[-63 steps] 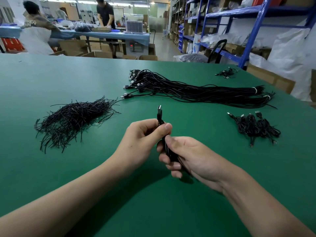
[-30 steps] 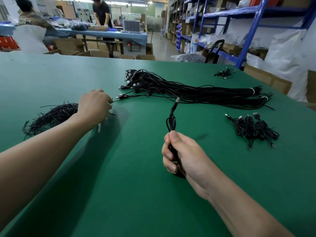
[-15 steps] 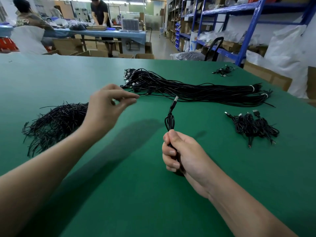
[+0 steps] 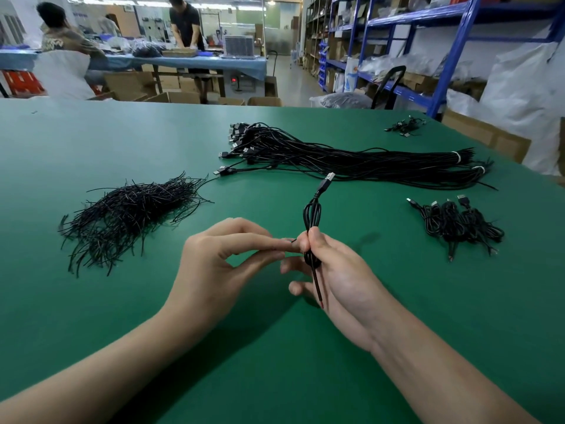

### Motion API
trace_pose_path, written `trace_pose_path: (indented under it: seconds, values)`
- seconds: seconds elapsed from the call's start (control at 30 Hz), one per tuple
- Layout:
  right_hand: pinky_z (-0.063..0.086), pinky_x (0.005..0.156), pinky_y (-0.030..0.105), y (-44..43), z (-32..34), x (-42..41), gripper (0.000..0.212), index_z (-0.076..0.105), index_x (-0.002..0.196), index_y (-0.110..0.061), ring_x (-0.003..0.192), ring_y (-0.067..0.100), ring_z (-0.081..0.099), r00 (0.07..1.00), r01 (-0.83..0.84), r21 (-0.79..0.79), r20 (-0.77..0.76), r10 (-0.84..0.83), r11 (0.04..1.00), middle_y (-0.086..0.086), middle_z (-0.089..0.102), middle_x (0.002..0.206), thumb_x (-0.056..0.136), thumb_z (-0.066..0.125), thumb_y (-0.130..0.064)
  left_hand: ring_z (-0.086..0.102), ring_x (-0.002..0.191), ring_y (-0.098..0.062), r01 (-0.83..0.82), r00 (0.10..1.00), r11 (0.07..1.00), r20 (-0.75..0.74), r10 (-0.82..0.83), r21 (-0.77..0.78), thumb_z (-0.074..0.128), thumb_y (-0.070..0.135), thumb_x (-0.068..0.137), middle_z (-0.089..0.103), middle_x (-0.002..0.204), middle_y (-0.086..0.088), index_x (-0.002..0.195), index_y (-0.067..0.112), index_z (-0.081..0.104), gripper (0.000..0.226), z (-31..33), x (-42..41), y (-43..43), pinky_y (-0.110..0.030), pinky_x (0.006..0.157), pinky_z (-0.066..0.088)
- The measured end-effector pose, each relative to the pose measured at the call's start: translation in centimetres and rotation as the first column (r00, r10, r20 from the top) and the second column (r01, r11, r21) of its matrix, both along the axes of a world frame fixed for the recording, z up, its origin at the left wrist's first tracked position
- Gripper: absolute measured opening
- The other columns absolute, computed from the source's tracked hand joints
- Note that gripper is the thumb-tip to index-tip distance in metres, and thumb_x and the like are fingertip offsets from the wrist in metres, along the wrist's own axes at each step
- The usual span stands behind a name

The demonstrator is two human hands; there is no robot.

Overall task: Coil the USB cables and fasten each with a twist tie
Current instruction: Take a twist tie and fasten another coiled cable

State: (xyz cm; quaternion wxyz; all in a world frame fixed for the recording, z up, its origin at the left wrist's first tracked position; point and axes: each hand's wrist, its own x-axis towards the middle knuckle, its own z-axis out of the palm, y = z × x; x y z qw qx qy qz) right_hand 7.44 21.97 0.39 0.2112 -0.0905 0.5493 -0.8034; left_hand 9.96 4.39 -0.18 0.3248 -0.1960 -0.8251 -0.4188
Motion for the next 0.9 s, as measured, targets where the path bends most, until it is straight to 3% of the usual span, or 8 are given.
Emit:
trace_pose_path:
  seconds: [0.13, 0.27, 0.37, 0.47, 0.53, 0.6, 0.7, 0.9]
  values:
    - [0.045, 0.056, 0.024, 0.0, 0.0, 0.0, 0.037, 0.054, 0.081, -0.018, 0.075, 0.011, 0.057, 0.998, 0.015, 0.035, -0.055, -0.013, 0.999, 0.001, 0.065, 0.090, 0.108, 0.036, -0.035, 0.064, 0.081, -0.017, 0.046, 0.996, 0.989, -0.073, -0.057, -0.144, 0.080, 0.019, 0.083, 0.072, 0.086, 0.007, 0.093, 0.020, 0.082, 0.010, -0.1, 0.0, 0.0, -0.029, 0.074, 0.050]
    - [0.044, 0.060, 0.025, -0.2, -0.1, 0.1, 0.038, 0.055, 0.078, -0.017, 0.072, 0.014, 0.050, 0.992, 0.049, 0.049, -0.119, -0.043, 0.998, 0.003, 0.057, 0.085, 0.107, 0.038, -0.034, 0.061, 0.089, -0.016, 0.081, 0.996, 0.984, -0.021, -0.086, -0.159, 0.083, 0.026, 0.081, 0.071, 0.093, 0.012, 0.104, 0.023, 0.079, 0.024, -0.4, -0.1, -0.1, -0.020, 0.079, 0.045]
    - [0.042, 0.066, 0.026, -0.2, -0.1, 0.1, 0.037, 0.054, 0.078, -0.018, 0.071, 0.015, 0.047, 0.988, 0.062, 0.024, -0.140, -0.058, 0.998, 0.001, 0.055, 0.080, 0.108, 0.037, -0.033, 0.064, 0.107, -0.016, 0.119, 0.977, 0.993, 0.181, -0.116, -0.003, 0.082, 0.040, 0.079, 0.071, 0.109, 0.012, 0.125, 0.030, 0.066, 0.049, -0.9, -0.3, -0.4, -0.023, 0.081, 0.047]
    - [0.039, 0.070, 0.030, -0.4, 0.0, 0.3, 0.034, 0.052, 0.079, -0.018, 0.072, 0.014, 0.047, 0.987, 0.018, -0.007, -0.160, -0.019, 1.000, -0.001, 0.055, 0.081, 0.105, 0.039, -0.036, 0.061, 0.122, -0.016, 0.241, 0.874, 0.943, 0.372, -0.314, 0.228, 0.082, 0.029, 0.078, 0.067, 0.129, 0.008, 0.138, 0.025, 0.053, 0.067, -1.1, -0.6, -0.4, -0.029, 0.091, 0.051]
    - [0.039, 0.069, 0.027, -0.5, 0.0, 0.6, 0.031, 0.050, 0.082, -0.017, 0.071, 0.012, 0.047, 0.986, -0.022, -0.020, -0.165, 0.019, 1.000, -0.002, 0.055, 0.082, 0.101, 0.041, -0.039, 0.063, 0.120, -0.016, 0.282, 0.850, 0.911, 0.362, -0.383, 0.303, 0.081, 0.022, 0.081, 0.067, 0.130, 0.005, 0.138, 0.024, 0.055, 0.063, -1.1, -0.6, -0.2, -0.028, 0.092, 0.052]
    - [0.039, 0.067, 0.026, -0.6, 0.0, 0.7, 0.030, 0.048, 0.085, -0.015, 0.069, 0.011, 0.047, 0.985, -0.045, -0.026, -0.169, 0.040, 0.999, -0.002, 0.054, 0.082, 0.100, 0.041, -0.040, 0.068, 0.111, -0.016, 0.273, 0.851, 0.891, 0.340, -0.400, 0.363, 0.080, 0.027, 0.080, 0.071, 0.123, 0.003, 0.132, 0.026, 0.064, 0.054, -0.9, -0.5, -0.2, -0.037, 0.095, 0.054]
    - [0.038, 0.066, 0.025, -0.7, 0.1, 0.8, 0.030, 0.047, 0.085, -0.014, 0.066, 0.012, 0.043, 0.986, -0.053, -0.045, -0.158, 0.045, 0.998, -0.001, 0.050, 0.080, 0.099, 0.041, -0.040, 0.066, 0.115, -0.019, 0.244, 0.887, 0.928, 0.322, -0.331, 0.282, 0.080, 0.033, 0.080, 0.072, 0.121, 0.003, 0.126, 0.029, 0.069, 0.048, -0.9, -0.5, -0.2, -0.047, 0.100, 0.050]
    - [0.041, 0.066, 0.024, -1.1, 0.1, 1.2, 0.030, 0.050, 0.084, -0.014, 0.067, 0.012, 0.041, 0.988, -0.033, -0.082, -0.153, 0.020, 0.996, 0.002, 0.050, 0.084, 0.097, 0.043, -0.041, 0.062, 0.121, -0.014, 0.225, 0.921, 0.947, 0.267, -0.283, 0.228, 0.083, 0.036, 0.074, 0.070, 0.123, 0.012, 0.125, 0.032, 0.068, 0.053, -0.7, -0.4, 0.2, -0.030, 0.098, 0.049]
